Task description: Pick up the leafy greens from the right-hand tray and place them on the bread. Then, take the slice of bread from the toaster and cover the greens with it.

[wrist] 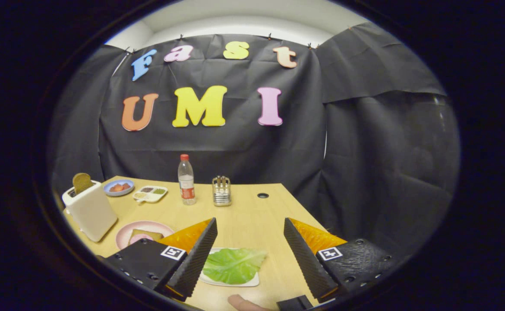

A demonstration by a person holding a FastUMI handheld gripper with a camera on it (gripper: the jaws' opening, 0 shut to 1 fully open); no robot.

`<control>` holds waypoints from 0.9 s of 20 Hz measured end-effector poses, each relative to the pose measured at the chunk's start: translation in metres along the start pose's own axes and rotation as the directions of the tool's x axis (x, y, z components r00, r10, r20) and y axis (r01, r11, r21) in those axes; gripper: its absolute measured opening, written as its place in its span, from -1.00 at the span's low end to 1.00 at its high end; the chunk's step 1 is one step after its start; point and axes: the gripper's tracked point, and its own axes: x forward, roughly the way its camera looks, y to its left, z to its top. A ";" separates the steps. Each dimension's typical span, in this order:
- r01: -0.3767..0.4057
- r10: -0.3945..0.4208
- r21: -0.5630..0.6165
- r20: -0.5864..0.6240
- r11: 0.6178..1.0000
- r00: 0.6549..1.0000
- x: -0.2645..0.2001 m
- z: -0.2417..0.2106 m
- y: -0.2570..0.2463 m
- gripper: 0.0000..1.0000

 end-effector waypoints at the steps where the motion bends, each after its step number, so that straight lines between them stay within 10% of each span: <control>1: 0.001 -0.001 -0.006 -0.029 1.000 1.000 0.015 -0.012 -0.002 0.90; 18: 0.012 0.015 0.062 -0.417 0.998 0.909 0.114 -0.143 -0.017 0.93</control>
